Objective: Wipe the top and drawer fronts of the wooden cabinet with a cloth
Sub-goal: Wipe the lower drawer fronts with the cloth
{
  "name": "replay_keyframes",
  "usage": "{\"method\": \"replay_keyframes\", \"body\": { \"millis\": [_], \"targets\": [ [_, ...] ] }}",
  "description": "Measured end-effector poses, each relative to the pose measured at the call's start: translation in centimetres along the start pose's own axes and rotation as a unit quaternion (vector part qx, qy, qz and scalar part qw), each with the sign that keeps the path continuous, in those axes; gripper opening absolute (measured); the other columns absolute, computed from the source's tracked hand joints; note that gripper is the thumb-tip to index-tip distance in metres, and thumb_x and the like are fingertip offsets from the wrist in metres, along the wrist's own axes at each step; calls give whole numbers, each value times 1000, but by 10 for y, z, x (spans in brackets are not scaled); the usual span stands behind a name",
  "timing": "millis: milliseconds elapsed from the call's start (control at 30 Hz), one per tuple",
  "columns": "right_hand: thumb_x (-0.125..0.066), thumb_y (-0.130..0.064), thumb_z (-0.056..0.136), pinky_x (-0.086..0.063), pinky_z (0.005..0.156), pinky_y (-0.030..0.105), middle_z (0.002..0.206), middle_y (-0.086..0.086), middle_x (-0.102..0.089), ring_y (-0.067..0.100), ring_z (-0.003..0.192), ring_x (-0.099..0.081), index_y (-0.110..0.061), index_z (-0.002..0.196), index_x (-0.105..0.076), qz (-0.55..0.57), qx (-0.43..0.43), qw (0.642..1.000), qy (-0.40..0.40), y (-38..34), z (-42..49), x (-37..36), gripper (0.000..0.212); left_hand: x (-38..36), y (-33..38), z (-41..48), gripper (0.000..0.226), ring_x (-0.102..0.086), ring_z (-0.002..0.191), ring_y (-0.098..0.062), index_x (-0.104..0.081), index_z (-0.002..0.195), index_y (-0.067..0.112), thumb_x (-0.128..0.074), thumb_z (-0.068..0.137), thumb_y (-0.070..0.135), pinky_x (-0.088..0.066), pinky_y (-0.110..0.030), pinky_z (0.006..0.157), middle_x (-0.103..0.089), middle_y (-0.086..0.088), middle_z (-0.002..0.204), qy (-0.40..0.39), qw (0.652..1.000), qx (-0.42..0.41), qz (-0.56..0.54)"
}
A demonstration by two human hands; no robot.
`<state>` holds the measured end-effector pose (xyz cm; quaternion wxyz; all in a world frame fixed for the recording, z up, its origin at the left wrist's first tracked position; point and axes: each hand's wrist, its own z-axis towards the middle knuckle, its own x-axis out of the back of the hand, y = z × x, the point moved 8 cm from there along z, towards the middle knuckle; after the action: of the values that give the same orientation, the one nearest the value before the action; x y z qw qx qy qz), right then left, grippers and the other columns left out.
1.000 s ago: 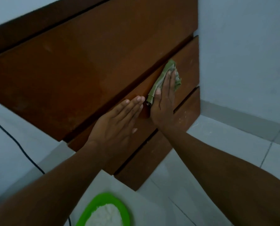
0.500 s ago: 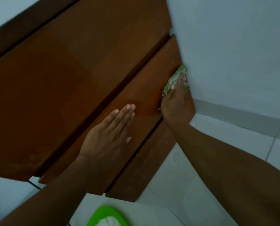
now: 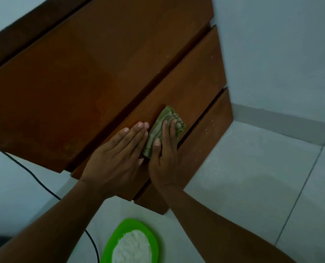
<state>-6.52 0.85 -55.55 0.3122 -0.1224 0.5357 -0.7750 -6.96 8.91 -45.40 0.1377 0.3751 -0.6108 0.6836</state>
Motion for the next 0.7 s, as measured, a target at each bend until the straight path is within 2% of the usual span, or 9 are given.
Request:
{"method": "replay_keyframes", "body": {
  "millis": [100,200,300,433,500,600,700],
  "targets": [
    [-32,-28,107,-23,120,56,167,11,-10,24,156,-6,-8,157,-19,-38,21,999,-3,3,4,-5,56,-1,1,6,66,-13,156,-32,-25,155,-6,-20,106,37,-8,-42,127,-15,-23,166,3,1000,10,-5],
    [-27,-32,107,-16,125,49,168,12,-2,23,156,-1,-10,159,-12,-63,-4,998,16,14,20,-3,58,-3,3,16,66,-8,157,-30,-22,156,-5,-16,106,39,1,-41,128,-12,-21,167,12,1000,4,0],
    [-26,-30,107,-7,126,33,168,14,-5,23,156,-3,-7,159,-14,-97,-33,993,52,32,49,9,58,-4,6,31,67,-4,157,-29,-22,155,-5,-13,106,40,3,-40,127,-11,-20,167,20,1000,0,1],
    [-24,-32,107,11,116,10,166,17,-11,26,154,-10,-5,158,-18,-105,-72,987,97,60,108,39,57,-6,12,56,68,-3,157,-29,-19,156,-4,-9,105,39,5,-41,126,-9,-20,167,35,999,1,-3],
    [-21,-36,106,13,116,13,167,16,-7,26,155,-5,-7,158,-14,-106,-94,985,97,79,141,51,60,-8,14,63,67,0,157,-30,-14,156,-5,-7,105,39,6,-42,127,-4,-21,167,39,999,6,0],
    [-17,-39,103,6,120,24,168,12,2,22,155,3,-10,159,-8,-68,-114,988,83,100,180,61,64,-11,17,66,68,11,157,-32,-3,157,-6,-2,105,38,10,-44,126,8,-25,167,40,999,6,14],
    [-19,-35,105,1,117,23,168,9,0,21,155,0,-13,159,-8,-54,-127,986,94,108,198,72,60,-12,17,65,69,16,156,-33,2,157,-8,-1,105,38,11,-45,126,14,-27,166,35,999,8,29]
  ]
}}
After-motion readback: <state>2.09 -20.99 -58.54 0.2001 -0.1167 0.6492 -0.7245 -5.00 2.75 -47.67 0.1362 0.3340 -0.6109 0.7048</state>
